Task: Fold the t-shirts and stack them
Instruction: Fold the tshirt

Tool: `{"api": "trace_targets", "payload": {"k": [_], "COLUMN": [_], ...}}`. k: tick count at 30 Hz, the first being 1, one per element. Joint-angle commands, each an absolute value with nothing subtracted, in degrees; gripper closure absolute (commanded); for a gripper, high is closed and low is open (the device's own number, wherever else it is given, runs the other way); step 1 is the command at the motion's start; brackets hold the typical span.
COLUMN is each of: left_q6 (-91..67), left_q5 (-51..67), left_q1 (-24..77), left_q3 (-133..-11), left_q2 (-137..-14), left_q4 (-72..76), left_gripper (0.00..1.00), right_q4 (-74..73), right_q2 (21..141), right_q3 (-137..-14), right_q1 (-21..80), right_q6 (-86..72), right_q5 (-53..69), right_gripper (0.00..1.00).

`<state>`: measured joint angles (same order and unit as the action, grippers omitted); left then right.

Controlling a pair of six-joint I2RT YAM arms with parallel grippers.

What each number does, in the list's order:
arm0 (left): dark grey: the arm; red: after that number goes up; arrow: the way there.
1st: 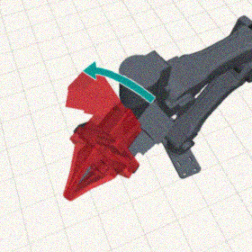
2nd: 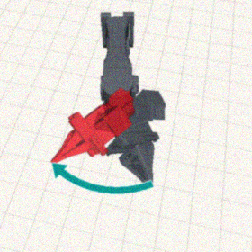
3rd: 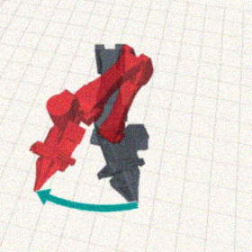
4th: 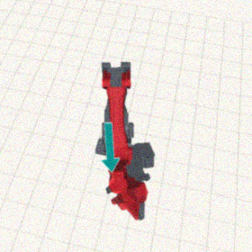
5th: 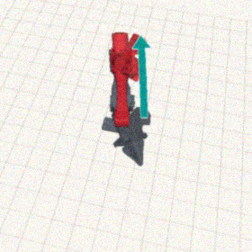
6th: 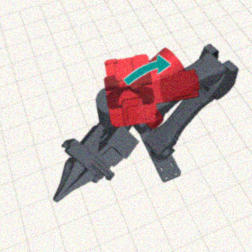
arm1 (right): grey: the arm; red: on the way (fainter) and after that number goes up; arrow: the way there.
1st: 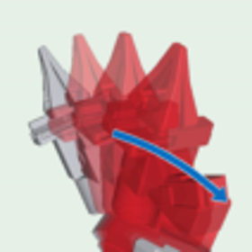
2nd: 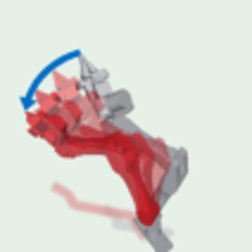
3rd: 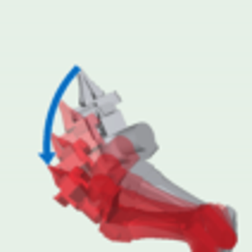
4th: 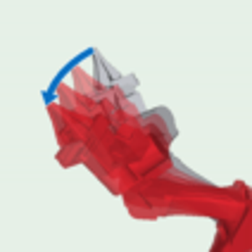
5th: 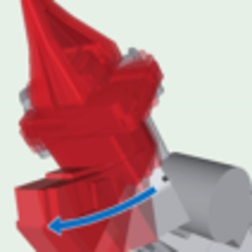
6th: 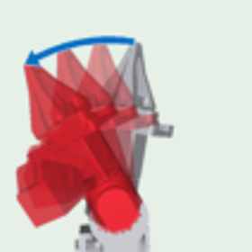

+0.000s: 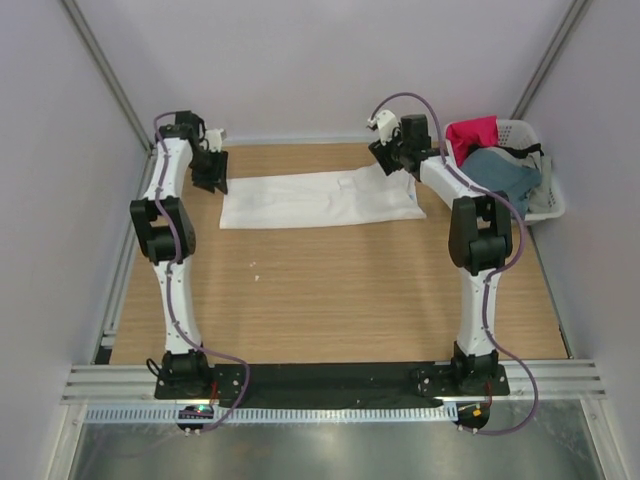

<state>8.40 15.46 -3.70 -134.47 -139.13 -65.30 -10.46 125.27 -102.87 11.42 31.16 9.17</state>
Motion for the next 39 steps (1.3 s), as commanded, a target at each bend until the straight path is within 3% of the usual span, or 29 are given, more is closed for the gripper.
{"api": "trace_targets", "payload": {"k": [1, 8, 17, 30, 39], "left_q6": [7.0, 6.1, 7.6, 8.6, 8.5], "left_q5": [14.5, 20.4, 21.9, 14.6, 15.0], "left_q1": [-3.1, -2.6, -1.0, 1.3, 4.4], "left_q3": [-132.6, -125.1, -126.3, -122.1, -96.9], "left_q2": [-133.7, -128.2, -135.9, -139.7, -125.5], "left_q4": [-64.3, -63.2, -64.7, -65.5, -62.8], "left_gripper": [0.55, 0.56, 0.57, 0.59, 0.61], "right_q4": [-7.0, -10.3, -19.1, -24.1, -23.6], "right_q2": [119.2, 113.2, 123.3, 134.0, 138.3], "right_q3": [-102.3, -95.7, -100.7, -109.2, -114.9], "right_q1": [11.3, 11.3, 9.9, 9.6, 10.6], "right_q6": [26.6, 14.7, -1.4, -1.6, -0.3], "right_q5": [6.2, 10.2, 17.8, 12.2, 9.8], "right_gripper": [0.34, 0.3, 0.32, 0.33, 0.33]}}
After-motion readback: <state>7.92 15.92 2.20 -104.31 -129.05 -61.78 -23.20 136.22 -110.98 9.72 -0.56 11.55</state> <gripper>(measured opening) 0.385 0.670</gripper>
